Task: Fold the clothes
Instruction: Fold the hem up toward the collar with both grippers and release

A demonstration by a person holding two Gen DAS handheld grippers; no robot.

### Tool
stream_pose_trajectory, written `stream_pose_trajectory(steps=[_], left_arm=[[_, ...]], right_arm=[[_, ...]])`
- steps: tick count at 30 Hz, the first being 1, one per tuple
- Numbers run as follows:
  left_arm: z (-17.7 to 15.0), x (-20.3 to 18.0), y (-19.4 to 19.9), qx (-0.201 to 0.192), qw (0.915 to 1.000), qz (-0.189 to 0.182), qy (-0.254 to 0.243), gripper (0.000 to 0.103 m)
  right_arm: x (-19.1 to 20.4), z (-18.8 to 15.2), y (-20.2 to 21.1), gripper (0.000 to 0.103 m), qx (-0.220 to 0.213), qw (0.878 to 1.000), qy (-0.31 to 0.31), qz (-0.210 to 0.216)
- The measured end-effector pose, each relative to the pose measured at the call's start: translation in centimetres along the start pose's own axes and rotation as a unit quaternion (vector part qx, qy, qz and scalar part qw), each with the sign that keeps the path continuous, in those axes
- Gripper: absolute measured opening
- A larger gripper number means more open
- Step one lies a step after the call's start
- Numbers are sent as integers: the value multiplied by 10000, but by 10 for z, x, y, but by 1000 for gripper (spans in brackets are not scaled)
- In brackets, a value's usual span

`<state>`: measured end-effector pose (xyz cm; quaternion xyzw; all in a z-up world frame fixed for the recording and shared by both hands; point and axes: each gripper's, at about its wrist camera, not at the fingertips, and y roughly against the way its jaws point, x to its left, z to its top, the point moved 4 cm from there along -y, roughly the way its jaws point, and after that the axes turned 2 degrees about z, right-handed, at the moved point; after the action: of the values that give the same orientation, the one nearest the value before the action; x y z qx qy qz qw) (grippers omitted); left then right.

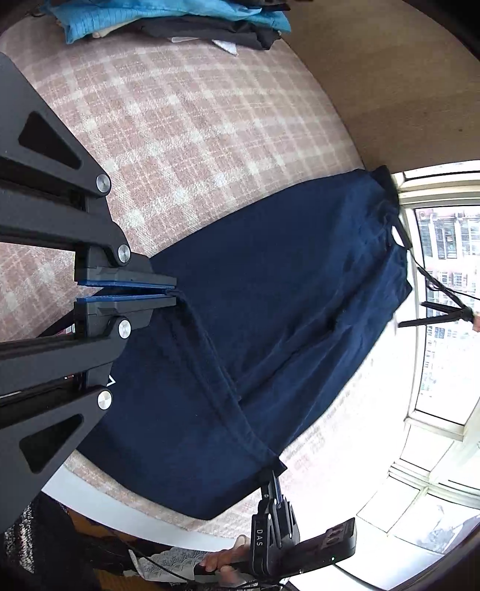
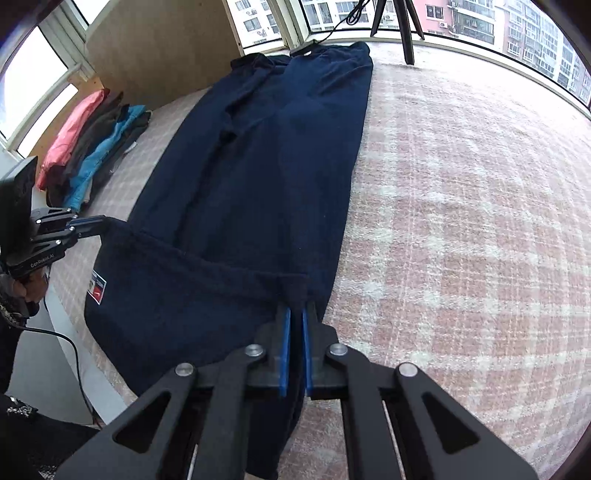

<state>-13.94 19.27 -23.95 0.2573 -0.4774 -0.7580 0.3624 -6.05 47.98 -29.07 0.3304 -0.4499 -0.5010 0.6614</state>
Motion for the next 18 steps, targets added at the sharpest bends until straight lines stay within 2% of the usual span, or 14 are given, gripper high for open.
stream_pose_trajectory(steps=[1,4,5,7,9,12,14,17,18], left_arm=[[-1,2,-7,97,9999,99,16,3],[-3,4,-8,70,9994,328,1,10],[-4,6,-6,45,9991,420,28,10],[-8,12,7,-27,9983,553,184,10],[-11,11,21,-107,9988,365,296,9],[-11,-5,31,-243,9989,-239,334,11],[-12,-20,23,-169,9974,-605,361,14],[-14,-38,-8,229,9972,-605,385,16],[-14,-41,-13,228,9970,-618,402,14]], right_arm=[[0,2,1,10,-22,10000,-16,-27],[-3,6,12,20,-77,9997,-112,-190],[-5,7,20,24,-224,9993,-152,-239],[-5,8,38,26,-497,9985,-198,-108],[-2,7,53,26,-690,9973,-198,155],[15,5,44,26,-576,9974,54,437],[20,3,37,26,-458,9976,120,497],[17,0,25,26,-225,9991,16,351],[15,-1,22,27,-147,9994,-18,302]])
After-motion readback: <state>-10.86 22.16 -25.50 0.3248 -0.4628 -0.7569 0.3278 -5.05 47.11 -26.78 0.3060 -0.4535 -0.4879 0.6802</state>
